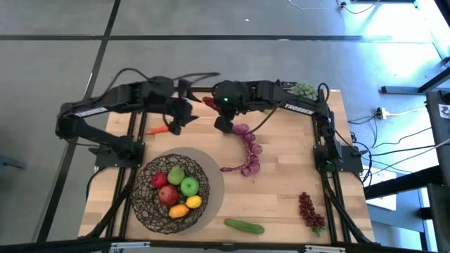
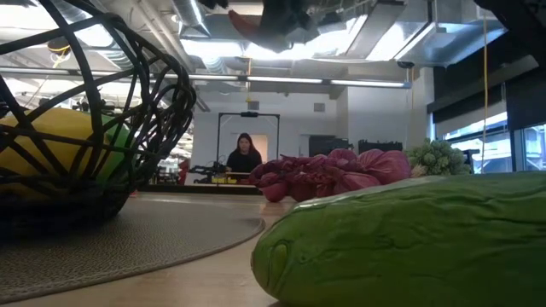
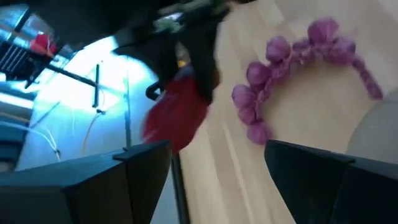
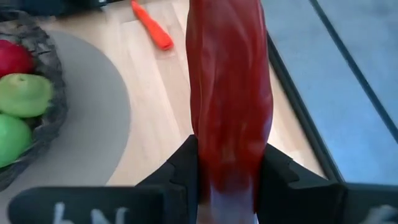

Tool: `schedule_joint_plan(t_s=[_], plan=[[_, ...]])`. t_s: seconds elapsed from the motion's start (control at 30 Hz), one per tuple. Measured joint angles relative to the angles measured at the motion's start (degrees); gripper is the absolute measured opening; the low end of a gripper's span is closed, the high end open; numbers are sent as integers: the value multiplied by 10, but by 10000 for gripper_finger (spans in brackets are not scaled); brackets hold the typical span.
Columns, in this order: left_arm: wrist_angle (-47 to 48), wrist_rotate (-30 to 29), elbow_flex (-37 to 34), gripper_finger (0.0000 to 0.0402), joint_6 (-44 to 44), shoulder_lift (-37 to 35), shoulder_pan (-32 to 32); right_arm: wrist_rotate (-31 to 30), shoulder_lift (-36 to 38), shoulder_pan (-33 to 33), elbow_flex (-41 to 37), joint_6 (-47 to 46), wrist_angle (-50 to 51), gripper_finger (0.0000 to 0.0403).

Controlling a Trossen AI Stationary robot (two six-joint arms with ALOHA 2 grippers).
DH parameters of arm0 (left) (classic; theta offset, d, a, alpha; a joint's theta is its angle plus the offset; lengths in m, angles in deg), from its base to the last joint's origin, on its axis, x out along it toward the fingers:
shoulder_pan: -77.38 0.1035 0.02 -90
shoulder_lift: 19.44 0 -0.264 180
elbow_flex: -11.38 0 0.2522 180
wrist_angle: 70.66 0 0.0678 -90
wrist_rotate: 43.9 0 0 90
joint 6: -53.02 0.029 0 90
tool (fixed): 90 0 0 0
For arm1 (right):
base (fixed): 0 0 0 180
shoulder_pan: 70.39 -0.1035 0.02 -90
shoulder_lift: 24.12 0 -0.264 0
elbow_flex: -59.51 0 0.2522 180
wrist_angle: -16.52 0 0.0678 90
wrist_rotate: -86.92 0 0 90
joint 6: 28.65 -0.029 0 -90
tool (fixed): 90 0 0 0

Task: Build produce basket
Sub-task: Put the red chili pepper into the black wire basket

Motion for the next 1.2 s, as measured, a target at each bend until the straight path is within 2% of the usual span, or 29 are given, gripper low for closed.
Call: schedule_joint_plan(t_s=[0.07,0.2,0.27,0.43,0.8,1.2], plan=[[-6,-20,-1,252,35,14,-6,-3,0,2,0,2,0,93],[-55,-121,0,252,103,36,-30,-4,0,3,0,3,8,93],[-76,-143,0,252,133,46,-37,-4,0,3,0,2,9,93],[-82,-137,0,252,188,63,-36,-3,0,3,0,2,11,92],[-91,-163,0,252,204,96,-10,-2,0,2,0,2,11,94],[-92,-164,0,252,202,96,-1,-2,0,2,0,0,11,91]])
